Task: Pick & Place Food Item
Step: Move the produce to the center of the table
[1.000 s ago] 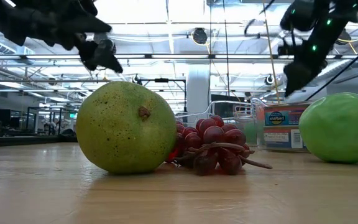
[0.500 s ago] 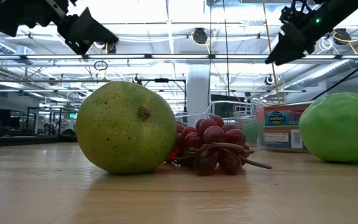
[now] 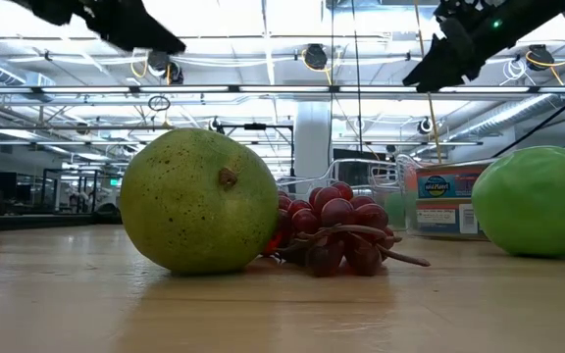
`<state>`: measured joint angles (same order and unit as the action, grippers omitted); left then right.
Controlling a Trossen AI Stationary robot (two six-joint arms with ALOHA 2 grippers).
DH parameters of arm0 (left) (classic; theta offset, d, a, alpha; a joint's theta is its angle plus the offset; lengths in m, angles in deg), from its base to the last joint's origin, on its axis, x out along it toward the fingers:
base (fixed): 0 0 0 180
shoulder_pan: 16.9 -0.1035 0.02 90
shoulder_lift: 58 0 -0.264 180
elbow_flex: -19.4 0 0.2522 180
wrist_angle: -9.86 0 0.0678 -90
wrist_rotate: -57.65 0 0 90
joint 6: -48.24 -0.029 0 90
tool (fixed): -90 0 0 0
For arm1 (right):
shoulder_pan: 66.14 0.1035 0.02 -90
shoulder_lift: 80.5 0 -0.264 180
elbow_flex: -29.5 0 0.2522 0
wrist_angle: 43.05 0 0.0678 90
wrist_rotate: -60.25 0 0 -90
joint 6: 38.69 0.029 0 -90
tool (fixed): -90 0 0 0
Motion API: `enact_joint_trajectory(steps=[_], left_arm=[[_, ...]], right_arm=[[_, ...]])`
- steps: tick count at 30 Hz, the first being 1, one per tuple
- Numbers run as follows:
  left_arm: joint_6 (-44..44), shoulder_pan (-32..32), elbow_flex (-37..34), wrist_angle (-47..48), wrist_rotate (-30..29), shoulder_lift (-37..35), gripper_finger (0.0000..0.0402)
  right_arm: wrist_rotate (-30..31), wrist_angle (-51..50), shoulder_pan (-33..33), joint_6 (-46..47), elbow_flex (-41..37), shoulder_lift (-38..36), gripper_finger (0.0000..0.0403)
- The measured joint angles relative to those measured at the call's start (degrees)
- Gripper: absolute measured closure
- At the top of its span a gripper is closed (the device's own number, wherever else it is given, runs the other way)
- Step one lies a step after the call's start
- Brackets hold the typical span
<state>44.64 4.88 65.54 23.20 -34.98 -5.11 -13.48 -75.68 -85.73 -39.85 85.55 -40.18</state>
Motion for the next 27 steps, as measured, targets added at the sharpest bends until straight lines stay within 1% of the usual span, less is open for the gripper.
enact_joint_trajectory(steps=[1,3,5,7,10,12,19,20,23,25,27], left_arm=[[-3.3,1.2,1.5,1.9,-0.8,1.0,0.0151],[-10.6,3.4,4.0,2.9,-1.7,3.1,0.0151],[-15.1,5.1,6.5,3.4,-1.9,5.1,0.0151],[-14.0,6.3,8.5,5.0,-3.1,6.6,0.0151],[-6.8,7.4,9.5,6.8,-7.8,9.1,0.0151],[-3.9,8.1,9.5,10.3,-9.6,10.4,0.0151],[-3.2,10.3,9.8,25.8,-9.5,14.4,0.0151],[-2.0,10.7,10.4,28.0,-9.1,14.9,0.0151],[5.2,11.9,13.3,38.6,-3.2,15.9,0.0151],[9.4,13.7,15.2,45.7,0.4,17.0,0.0151],[10.4,16.0,16.9,51.1,3.5,18.0,0.0151]], right_arm=[[0.0,1.2,0.2,-0.4,-0.7,0.1,0.0050],[0.0,3.4,0.6,-0.6,-1.9,0.2,0.0050],[0.0,5.8,0.8,-1.1,-3.1,0.2,0.0049],[0.1,8.1,1.0,-1.7,-4.2,0.2,0.0049],[0.1,9.4,1.0,-2.5,-4.9,0.2,0.0051],[0.1,10.0,1.0,-2.6,-5.0,0.2,0.0052],[0.1,11.0,1.0,-2.6,-5.1,0.2,0.0052],[0.1,11.0,1.0,-2.6,-5.1,0.3,0.0052],[0.1,11.3,1.0,-2.6,-5.1,0.3,0.0053],[0.1,11.4,1.0,-2.5,-5.1,0.3,0.0053],[0.1,11.4,1.0,-2.6,-5.1,0.3,0.0053]])
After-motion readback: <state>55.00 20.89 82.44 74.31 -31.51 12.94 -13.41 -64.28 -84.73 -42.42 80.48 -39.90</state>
